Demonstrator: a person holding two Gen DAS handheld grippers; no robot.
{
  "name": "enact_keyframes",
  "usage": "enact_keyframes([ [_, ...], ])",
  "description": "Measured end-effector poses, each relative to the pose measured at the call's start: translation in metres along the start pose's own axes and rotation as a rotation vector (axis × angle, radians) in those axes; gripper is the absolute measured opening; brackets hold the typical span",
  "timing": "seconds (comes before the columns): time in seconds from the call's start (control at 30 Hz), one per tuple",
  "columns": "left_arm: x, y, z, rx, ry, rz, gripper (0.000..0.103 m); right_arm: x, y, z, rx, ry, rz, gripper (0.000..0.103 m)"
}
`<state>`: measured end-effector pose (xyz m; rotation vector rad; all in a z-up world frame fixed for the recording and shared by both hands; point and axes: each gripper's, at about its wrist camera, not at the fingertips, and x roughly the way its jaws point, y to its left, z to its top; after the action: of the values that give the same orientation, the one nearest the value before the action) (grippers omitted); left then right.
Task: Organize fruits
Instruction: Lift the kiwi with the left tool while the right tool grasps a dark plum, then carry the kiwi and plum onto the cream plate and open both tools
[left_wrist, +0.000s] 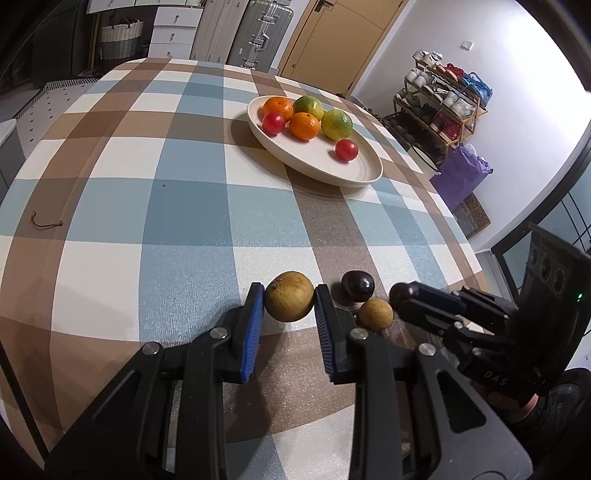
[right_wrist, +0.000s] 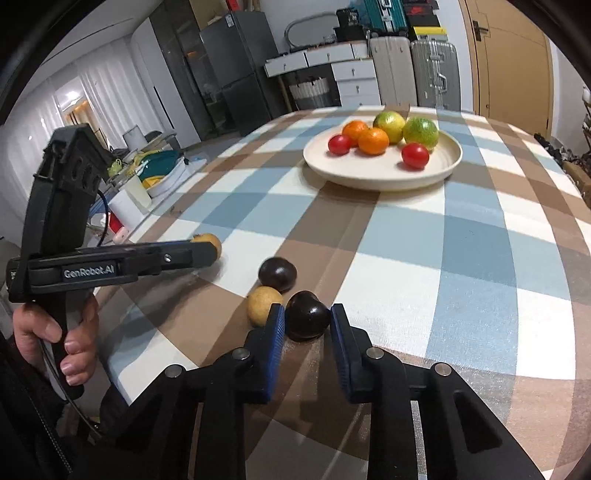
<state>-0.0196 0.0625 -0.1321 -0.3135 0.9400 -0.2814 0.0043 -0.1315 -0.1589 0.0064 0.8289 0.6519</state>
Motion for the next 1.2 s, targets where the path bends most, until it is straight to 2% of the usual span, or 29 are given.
enact_keyframes([
  [0.27,-0.005,-0.004,0.011,0.000,-0.012,-0.007,0.025,-0.012,-0.009,0.013,0.036,-0.045,0.019,0.025],
  [0.57,-0.001,-0.011,0.040,0.025,-0.031,-0.004,0.025,-0.018,-0.024,0.033,0.065,-0.083,0.047,0.025],
  [1.2,0.048,-0.037,0.138,0.067,-0.016,-0.030,0.025,-0.002,-0.059,0.102,0.084,-0.137,0.061,0.026],
])
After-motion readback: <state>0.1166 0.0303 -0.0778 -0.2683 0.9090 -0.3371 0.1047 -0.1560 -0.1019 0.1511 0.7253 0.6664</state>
